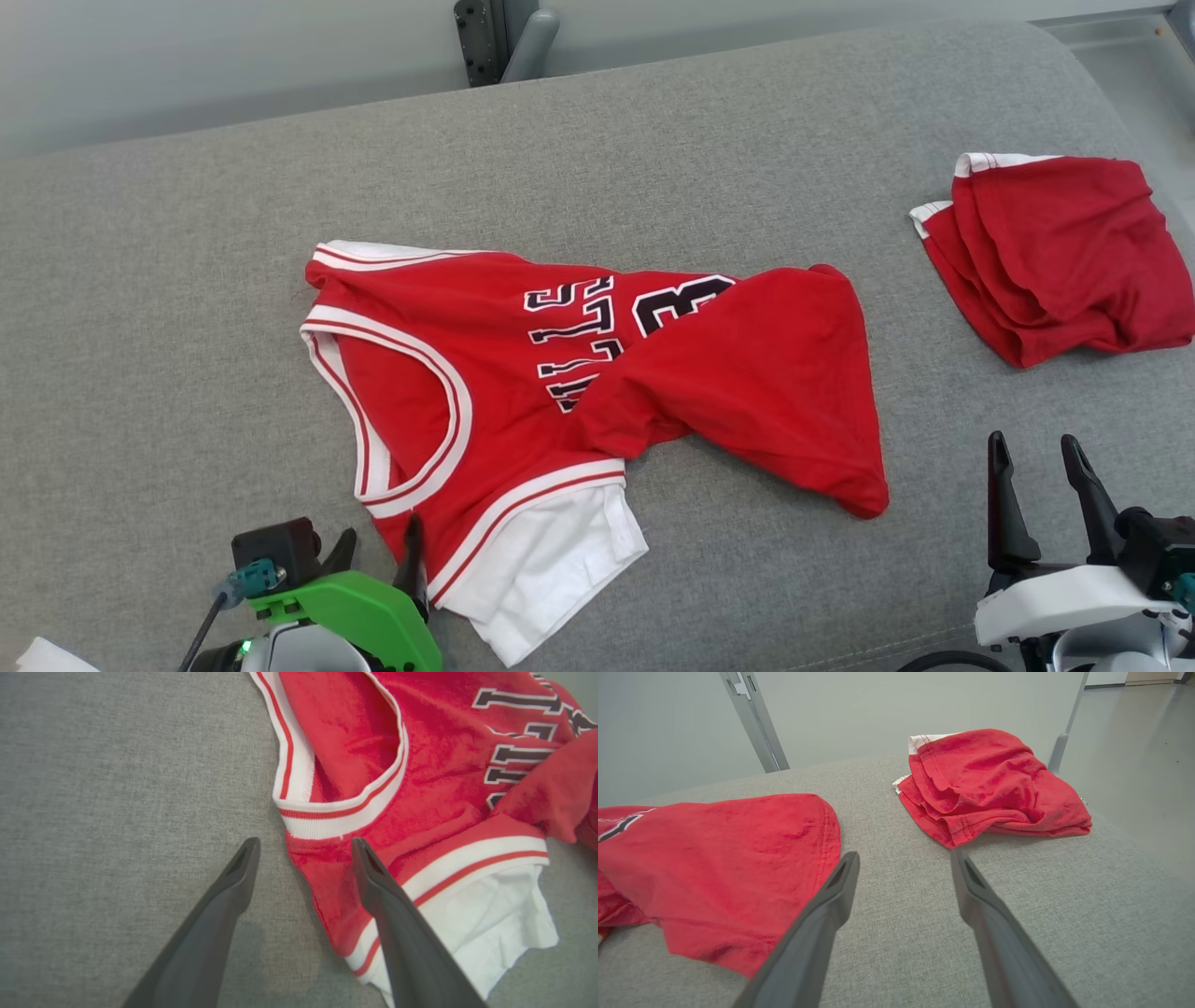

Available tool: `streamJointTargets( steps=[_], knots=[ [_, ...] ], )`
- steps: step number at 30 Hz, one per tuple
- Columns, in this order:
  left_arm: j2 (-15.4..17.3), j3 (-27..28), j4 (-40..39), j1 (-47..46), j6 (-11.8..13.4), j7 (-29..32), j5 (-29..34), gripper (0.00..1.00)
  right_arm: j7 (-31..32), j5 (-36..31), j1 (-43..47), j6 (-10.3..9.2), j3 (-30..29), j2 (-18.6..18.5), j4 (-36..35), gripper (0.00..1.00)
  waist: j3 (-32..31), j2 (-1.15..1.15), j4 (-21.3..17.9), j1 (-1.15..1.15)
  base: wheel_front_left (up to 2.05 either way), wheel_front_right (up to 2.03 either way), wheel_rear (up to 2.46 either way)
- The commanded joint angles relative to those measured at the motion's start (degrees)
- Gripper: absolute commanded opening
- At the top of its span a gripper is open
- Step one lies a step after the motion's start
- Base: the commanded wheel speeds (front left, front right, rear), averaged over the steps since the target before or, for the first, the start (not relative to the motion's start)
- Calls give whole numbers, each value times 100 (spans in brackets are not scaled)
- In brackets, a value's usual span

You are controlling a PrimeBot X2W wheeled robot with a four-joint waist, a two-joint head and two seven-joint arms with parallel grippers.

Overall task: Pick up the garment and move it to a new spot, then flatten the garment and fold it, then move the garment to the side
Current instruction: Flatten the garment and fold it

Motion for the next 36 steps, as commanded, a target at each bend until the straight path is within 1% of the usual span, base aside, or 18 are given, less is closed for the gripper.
streamJointTargets(
  steps=[1,3,6,9,10,11,12,13,15,17,19,25,28,31,32,33,36],
  knots=[
    [33,-36,81,49,-58,71,-34,100,-17,-44,-21,-9,-7,-16,4,100,-25,0,24,0,0,0,0],
    [31,16,156,73,-119,105,-133,100,-17,-59,-20,-9,-3,-14,11,100,-48,0,28,0,0,0,0],
    [-150,150,233,153,-407,123,-383,100,-17,-52,12,-9,2,-14,15,100,-70,0,31,0,0,0,0],
    [-263,141,446,79,-611,188,-491,100,-17,-43,52,-9,39,-14,36,100,-95,0,17,0,0,0,0],
    [-359,145,493,54,-699,226,-560,100,-17,-33,52,-9,51,-13,45,100,-96,0,9,0,0,0,0],
    [-441,174,554,28,-782,233,-617,89,-17,-25,43,-9,55,-14,48,100,-92,0,2,0,0,0,0],
    [-472,179,642,-26,-846,217,-579,21,-17,-21,35,-9,56,-15,54,100,-92,0,-5,0,0,0,0],
    [-479,163,712,-84,-918,203,-527,0,-17,-23,29,-9,61,-15,58,100,-93,0,-16,0,0,0,0],
    [-470,95,874,-198,-1034,222,-410,0,-17,-34,18,-9,67,-14,53,100,-92,0,-37,0,0,0,0],
    [-381,79,1026,-349,-1092,260,-346,0,-17,-46,6,-9,51,-14,40,100,-85,0,-50,0,0,0,0],
    [-327,81,1084,-420,-1110,275,-305,0,-17,-53,11,-9,39,-14,36,100,-88,0,-50,0,0,0,0],
    [60,177,1317,-797,-1158,416,-155,0,-17,-90,92,-9,-5,-14,56,100,-119,0,-32,0,0,0,0],
    [242,260,1333,-894,-1174,441,-143,0,-17,-86,103,-9,-13,-14,66,100,-150,0,-36,0,0,0,0],
    [297,333,1178,-910,-1314,517,-283,0,-17,-90,111,-9,-31,-14,53,100,-172,0,-31,0,0,0,0],
    [340,300,1115,-903,-1352,532,-263,37,-17,-98,113,-9,-42,-14,47,100,-184,0,-30,0,0,0,0],
    [386,279,1059,-880,-1356,548,-230,100,-17,-104,117,-9,-56,-14,35,100,-207,0,-30,0,0,0,0],
    [521,245,784,-751,-1255,423,-83,100,-17,-140,158,-9,-152,-14,-42,100,-301,0,-29,0,0,0,0]
  ],
)
